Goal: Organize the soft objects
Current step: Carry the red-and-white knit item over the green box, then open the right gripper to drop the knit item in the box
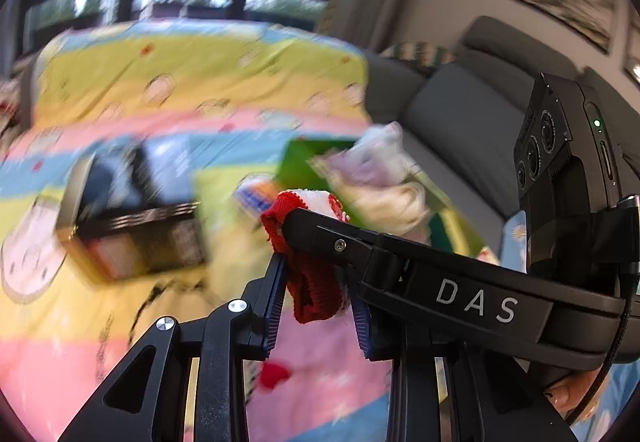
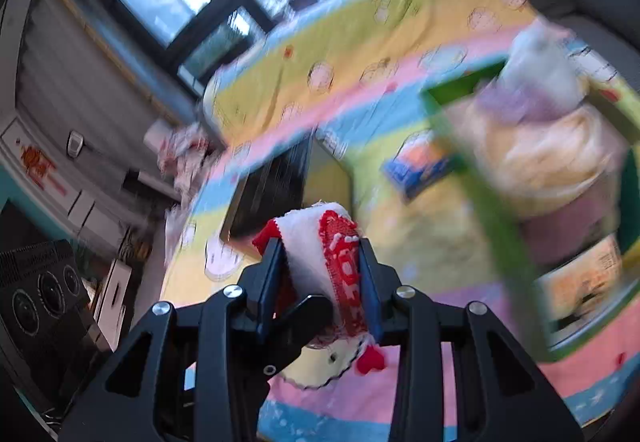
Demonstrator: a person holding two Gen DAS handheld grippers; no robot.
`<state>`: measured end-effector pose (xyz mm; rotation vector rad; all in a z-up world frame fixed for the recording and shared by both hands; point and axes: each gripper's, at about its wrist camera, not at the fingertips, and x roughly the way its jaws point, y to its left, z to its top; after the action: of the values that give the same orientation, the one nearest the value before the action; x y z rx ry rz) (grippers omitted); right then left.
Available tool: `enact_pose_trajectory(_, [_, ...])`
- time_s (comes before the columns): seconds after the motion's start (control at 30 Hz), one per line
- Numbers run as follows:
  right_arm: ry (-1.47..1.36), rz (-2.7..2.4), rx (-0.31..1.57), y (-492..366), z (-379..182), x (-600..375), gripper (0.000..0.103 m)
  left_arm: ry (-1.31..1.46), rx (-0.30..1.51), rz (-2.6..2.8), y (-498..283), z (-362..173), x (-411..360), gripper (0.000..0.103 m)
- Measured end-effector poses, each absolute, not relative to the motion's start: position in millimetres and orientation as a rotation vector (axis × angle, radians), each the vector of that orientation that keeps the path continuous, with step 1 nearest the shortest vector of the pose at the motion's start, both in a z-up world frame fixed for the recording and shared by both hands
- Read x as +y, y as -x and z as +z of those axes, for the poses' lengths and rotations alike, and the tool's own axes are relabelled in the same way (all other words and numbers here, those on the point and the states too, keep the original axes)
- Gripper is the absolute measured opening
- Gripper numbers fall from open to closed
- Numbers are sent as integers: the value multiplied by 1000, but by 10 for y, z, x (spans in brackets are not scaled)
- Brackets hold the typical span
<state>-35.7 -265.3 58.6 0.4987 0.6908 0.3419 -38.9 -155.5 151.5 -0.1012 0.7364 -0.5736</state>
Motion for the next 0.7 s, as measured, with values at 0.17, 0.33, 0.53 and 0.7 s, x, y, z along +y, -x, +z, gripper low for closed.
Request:
enact_pose_trajectory(0.17, [-557, 265, 611, 338, 779, -3096, 36, 37, 701, -663, 217, 1768, -2033, 31])
enact_pose_trajectory(0.33, [-587, 195, 580, 254, 832, -3446, 37, 18, 696, -727, 26, 1779, -2395, 31])
enact_pose_trajectory(0.53, [-670, 121, 619, 50, 540, -3737, 38, 2, 777, -773, -251, 1485, -2724, 31])
enact_pose_trajectory(0.7, [-695, 63, 691, -83, 325, -3850, 37, 19, 853, -777, -383, 1219, -2844, 31])
